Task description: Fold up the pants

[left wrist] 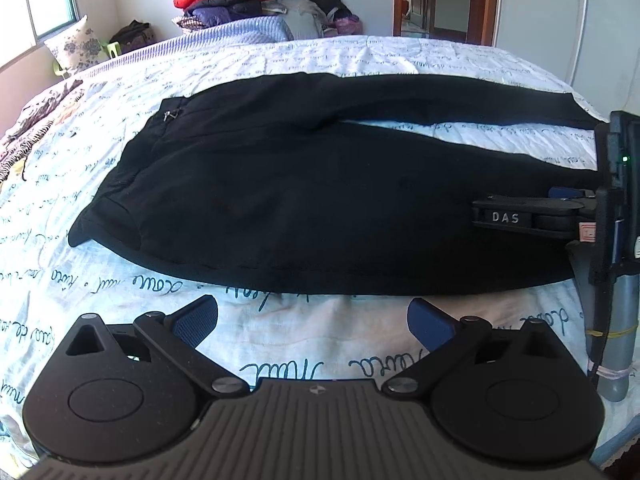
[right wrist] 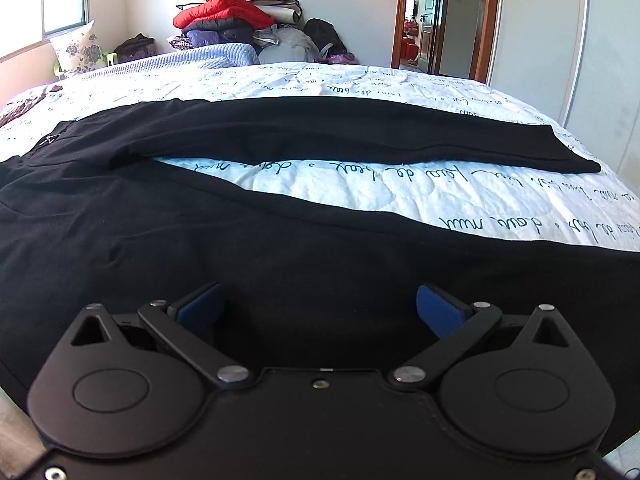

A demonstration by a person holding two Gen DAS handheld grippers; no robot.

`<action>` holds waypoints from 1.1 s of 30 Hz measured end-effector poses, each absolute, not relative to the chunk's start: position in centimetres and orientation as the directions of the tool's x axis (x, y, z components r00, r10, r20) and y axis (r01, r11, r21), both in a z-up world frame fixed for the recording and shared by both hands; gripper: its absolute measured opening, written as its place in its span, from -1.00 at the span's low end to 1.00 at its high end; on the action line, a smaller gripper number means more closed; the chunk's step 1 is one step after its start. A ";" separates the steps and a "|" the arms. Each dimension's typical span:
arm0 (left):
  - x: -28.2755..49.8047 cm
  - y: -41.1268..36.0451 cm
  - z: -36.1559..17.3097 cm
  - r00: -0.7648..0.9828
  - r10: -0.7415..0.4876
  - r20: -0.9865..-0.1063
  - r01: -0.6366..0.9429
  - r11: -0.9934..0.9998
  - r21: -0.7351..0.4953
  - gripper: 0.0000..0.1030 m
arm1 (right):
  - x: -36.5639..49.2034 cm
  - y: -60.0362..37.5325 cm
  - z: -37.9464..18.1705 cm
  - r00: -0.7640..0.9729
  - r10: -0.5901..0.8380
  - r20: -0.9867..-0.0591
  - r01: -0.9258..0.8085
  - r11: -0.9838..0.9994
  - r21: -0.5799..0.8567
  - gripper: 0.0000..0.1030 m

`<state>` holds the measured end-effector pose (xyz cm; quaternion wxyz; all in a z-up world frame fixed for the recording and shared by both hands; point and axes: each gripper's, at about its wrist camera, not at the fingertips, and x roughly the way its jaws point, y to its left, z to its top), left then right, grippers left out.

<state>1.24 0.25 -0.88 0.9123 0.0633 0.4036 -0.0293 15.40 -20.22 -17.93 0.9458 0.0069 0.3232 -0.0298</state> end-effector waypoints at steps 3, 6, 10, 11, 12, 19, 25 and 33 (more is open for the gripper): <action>1.1 0.2 -0.9 0.672 -0.011 -0.741 0.110 0.990 0.086 0.99 | 15.5 -19.8 -18.6 0.789 -0.053 -0.612 0.061 0.998 -0.008 1.00; 1.2 -0.1 -1.0 0.670 -0.007 -0.742 0.123 0.987 0.101 0.99 | 15.7 -19.9 -18.7 0.788 -0.053 -0.613 0.061 0.998 -0.008 1.00; 1.5 -0.4 -1.0 0.670 -0.012 -0.742 0.131 0.986 0.102 0.99 | 15.7 -19.9 -18.6 0.788 -0.053 -0.614 0.060 0.998 -0.009 1.00; 1.5 -0.5 -0.9 0.673 -0.016 -0.739 0.131 0.986 0.099 0.99 | 15.4 -20.1 -18.2 0.788 -0.053 -0.614 0.060 0.998 -0.009 1.00; 1.5 -0.6 -0.8 0.675 -0.019 -0.737 0.131 0.987 0.094 0.99 | 15.4 -20.0 -18.3 0.788 -0.053 -0.613 0.061 0.998 -0.008 1.00; 1.5 -1.4 -0.6 0.682 -0.020 -0.731 0.151 0.982 0.113 0.99 | 15.9 -19.8 -19.0 0.788 -0.053 -0.613 0.061 0.998 -0.009 1.00; 1.7 -1.1 -0.7 0.679 -0.020 -0.734 0.138 0.985 0.100 0.99 | 15.7 -19.9 -18.7 0.788 -0.053 -0.613 0.060 0.998 -0.009 1.00; 2.4 -0.5 -1.0 0.670 -0.002 -0.742 0.116 0.988 0.102 0.99 | 15.8 -19.8 -18.7 0.788 -0.059 -0.612 0.063 0.998 -0.016 1.00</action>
